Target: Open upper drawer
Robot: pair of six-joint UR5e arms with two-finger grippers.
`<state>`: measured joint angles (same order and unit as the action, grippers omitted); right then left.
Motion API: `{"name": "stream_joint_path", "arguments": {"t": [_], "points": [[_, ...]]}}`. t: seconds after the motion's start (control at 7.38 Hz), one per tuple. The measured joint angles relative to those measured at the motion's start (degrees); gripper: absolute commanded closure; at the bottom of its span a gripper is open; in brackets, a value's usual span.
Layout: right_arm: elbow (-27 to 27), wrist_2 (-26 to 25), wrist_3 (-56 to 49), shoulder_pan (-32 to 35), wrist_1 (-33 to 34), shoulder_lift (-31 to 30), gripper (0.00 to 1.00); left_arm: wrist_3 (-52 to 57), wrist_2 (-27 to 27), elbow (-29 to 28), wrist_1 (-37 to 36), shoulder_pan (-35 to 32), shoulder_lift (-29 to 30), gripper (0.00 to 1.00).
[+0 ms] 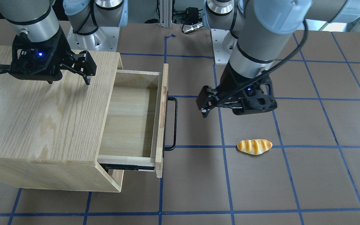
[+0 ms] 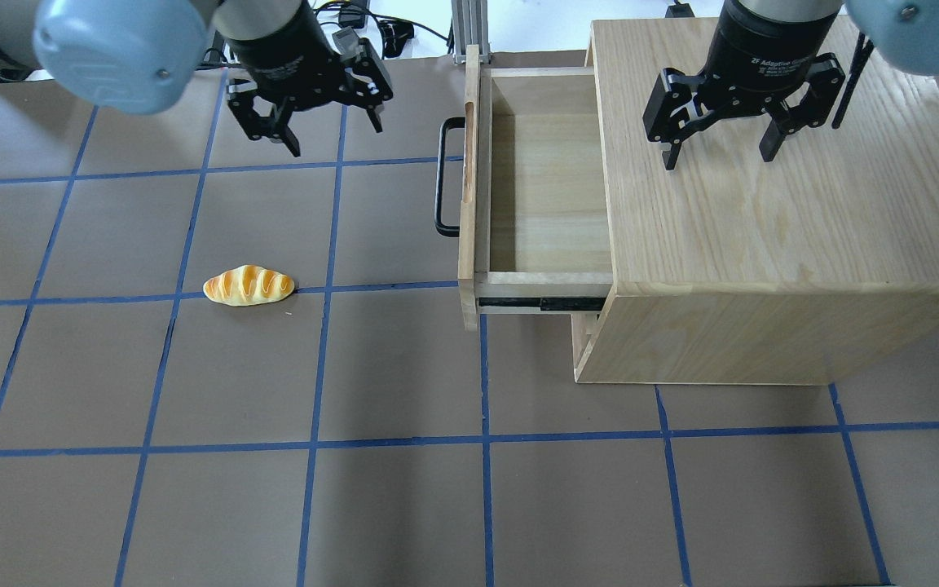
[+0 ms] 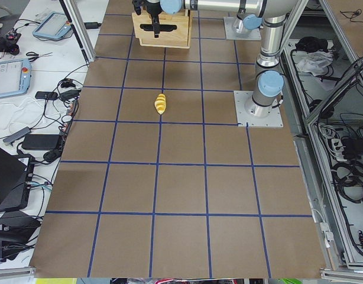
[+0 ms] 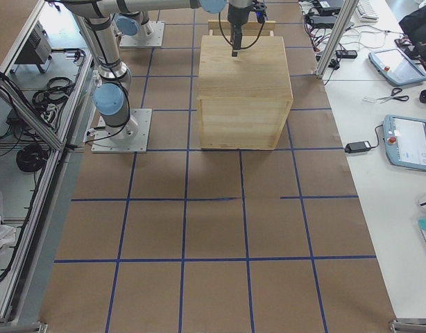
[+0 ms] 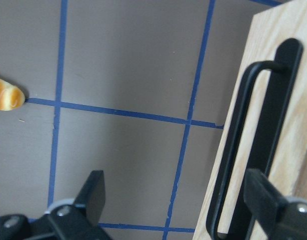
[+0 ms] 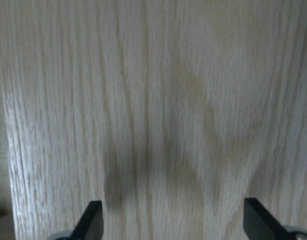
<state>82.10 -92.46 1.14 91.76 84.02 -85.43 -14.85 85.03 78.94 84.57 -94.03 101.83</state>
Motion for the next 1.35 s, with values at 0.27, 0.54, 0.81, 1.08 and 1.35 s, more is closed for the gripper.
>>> {"name": "stream_joint_path", "arguments": {"t": [0.27, 0.54, 0.81, 1.08, 1.35], "points": [[0.0, 0.0, 0.0, 0.0, 0.0, 0.0, 0.0, 7.0, 2.4, 0.2, 1.9, 4.7, -2.4, 0.0], [0.0, 0.0, 0.0, 0.0, 0.0, 0.0, 0.0, 12.5, 3.5, 0.8, 4.8, 8.6, -5.2, 0.0], [0.0, 0.0, -0.1, 0.0, 0.0, 0.0, 0.0, 16.0, 5.0, 2.8, 6.1, 10.7, -7.7, 0.0], [0.0, 0.0, -0.1, 0.0, 0.0, 0.0, 0.0, 16.9, 5.5, 4.9, 5.9, 11.1, -9.2, 0.0], [0.0, 0.0, -0.1, 0.0, 0.0, 0.0, 0.0, 17.0, 5.6, 5.3, 5.8, 11.2, -9.6, 0.0]]}}
